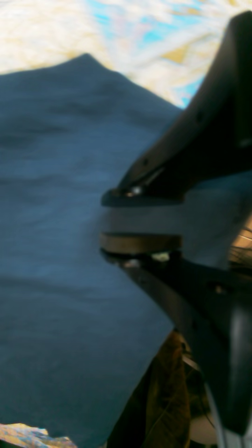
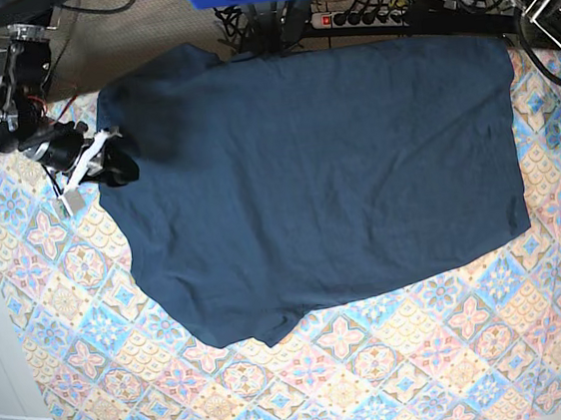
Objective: Layout the t-shirt on the table in an organized manner, then fold the t-shirt properly
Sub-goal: 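Release the shirt with both grippers and lift them off, then grasp the shirt's side edge with the left gripper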
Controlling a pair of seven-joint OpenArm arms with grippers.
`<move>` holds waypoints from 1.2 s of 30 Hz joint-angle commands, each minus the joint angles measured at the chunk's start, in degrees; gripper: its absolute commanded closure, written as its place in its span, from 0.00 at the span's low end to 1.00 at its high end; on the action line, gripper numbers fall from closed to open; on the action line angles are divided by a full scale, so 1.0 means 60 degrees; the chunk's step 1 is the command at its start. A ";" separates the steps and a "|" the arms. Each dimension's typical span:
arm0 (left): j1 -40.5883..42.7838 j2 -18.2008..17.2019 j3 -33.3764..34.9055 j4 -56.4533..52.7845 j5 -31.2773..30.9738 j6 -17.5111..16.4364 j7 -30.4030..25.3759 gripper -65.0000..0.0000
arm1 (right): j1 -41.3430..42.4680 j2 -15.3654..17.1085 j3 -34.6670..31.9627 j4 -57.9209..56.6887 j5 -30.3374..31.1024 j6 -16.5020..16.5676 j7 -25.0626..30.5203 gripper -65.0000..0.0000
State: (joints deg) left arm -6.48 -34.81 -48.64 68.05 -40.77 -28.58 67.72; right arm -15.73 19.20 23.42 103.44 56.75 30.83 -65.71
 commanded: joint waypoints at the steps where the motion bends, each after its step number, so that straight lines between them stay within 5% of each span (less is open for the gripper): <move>1: -0.0480 -0.0126 -0.0017 -0.0243 -0.0157 -0.0006 -0.0144 0.62 | 0.0035 0.0104 -0.0013 0.0116 0.0117 0.0041 0.0088 0.81; 6: -0.1491 0.0329 0.1023 -0.0873 -0.0157 0.0008 -0.0276 0.62 | 0.0152 0.0104 -0.0145 0.0116 0.0117 0.0041 0.0088 0.81; 11: -0.1579 0.0607 0.2385 -0.0902 -0.0127 0.0038 -0.1859 0.62 | 0.0152 0.0089 -0.0130 0.0116 0.0117 0.0041 0.0088 0.81; 14: -0.1653 0.0724 0.2957 -0.1166 -0.0142 0.0551 -0.2342 0.62 | 0.0152 0.0089 -0.0086 0.0116 0.0117 0.0041 0.0088 0.81; 29: -0.1784 0.0504 0.2957 -0.2118 -0.0157 0.0682 -0.3998 0.62 | 0.0152 0.0089 -0.0072 0.0130 0.0117 0.0041 0.0088 0.81; 36: -0.1799 0.0724 0.3016 -0.3027 -0.0157 0.1488 -0.4921 0.62 | 0.0152 0.0089 -0.0057 0.0145 0.0131 0.0041 0.0088 0.81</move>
State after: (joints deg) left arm -16.10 -29.23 -30.55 48.88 -40.84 -19.16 39.35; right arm -15.22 18.90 22.50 103.20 56.23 30.85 -66.13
